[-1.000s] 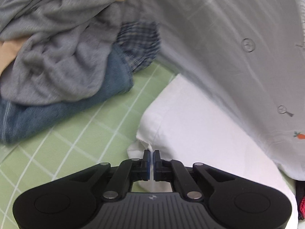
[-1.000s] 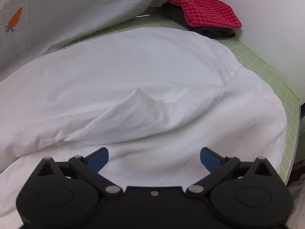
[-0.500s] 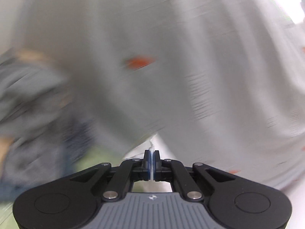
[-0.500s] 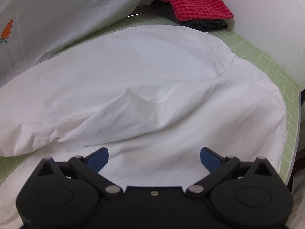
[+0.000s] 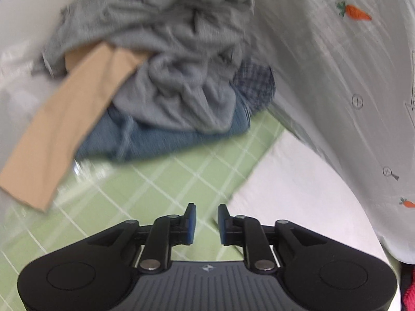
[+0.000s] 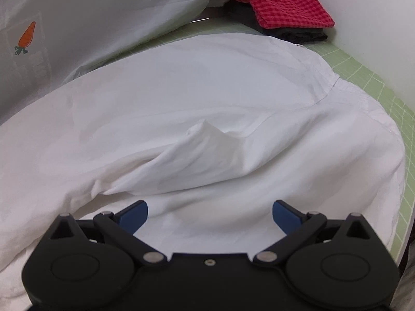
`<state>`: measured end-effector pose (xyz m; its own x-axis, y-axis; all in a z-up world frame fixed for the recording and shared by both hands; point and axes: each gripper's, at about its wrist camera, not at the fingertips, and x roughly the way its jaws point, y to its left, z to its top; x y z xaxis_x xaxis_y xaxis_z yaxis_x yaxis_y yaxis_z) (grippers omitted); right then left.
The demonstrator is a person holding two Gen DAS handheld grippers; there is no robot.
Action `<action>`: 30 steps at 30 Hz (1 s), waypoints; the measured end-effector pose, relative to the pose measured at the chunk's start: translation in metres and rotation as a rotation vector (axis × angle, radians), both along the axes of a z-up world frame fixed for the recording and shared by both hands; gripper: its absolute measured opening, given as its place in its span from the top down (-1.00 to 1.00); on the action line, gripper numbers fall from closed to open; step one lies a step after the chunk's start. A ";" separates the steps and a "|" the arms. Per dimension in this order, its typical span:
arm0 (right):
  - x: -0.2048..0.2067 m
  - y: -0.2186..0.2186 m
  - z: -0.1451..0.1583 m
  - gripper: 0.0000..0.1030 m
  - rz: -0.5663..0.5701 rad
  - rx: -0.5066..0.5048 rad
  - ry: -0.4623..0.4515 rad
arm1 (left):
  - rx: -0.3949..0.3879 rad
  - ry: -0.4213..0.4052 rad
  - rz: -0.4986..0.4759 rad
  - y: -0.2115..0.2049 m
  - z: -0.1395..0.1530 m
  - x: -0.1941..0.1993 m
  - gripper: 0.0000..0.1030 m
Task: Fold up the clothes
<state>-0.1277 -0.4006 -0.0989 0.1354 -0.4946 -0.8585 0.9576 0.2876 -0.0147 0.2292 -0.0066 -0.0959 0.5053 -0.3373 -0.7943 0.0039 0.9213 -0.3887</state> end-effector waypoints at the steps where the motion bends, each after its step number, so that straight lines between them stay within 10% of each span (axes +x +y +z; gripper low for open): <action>1: 0.000 0.002 0.001 -1.00 0.009 -0.004 0.001 | 0.014 0.002 -0.014 -0.006 0.000 0.001 0.33; 11: -0.012 -0.005 0.003 -1.00 -0.030 -0.015 0.032 | 0.014 -0.092 -0.168 -0.080 0.009 0.062 -0.18; 23: 0.000 -0.023 -0.008 -1.00 -0.074 -0.011 0.139 | 0.027 -0.036 -0.268 -0.160 -0.020 0.176 -0.31; 25: 0.002 -0.023 -0.008 -1.00 -0.064 -0.016 0.152 | 0.007 -0.033 -0.304 -0.166 -0.025 0.179 -0.25; 30: 0.002 -0.025 -0.009 -1.00 -0.063 -0.012 0.152 | -0.031 -0.071 -0.340 -0.167 -0.026 0.167 0.69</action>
<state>-0.1259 -0.4253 -0.1080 -0.0267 -0.5085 -0.8606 0.9603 0.2262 -0.1635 0.3961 -0.1739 -0.1223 0.4133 -0.5191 -0.7481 0.3366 0.8505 -0.4042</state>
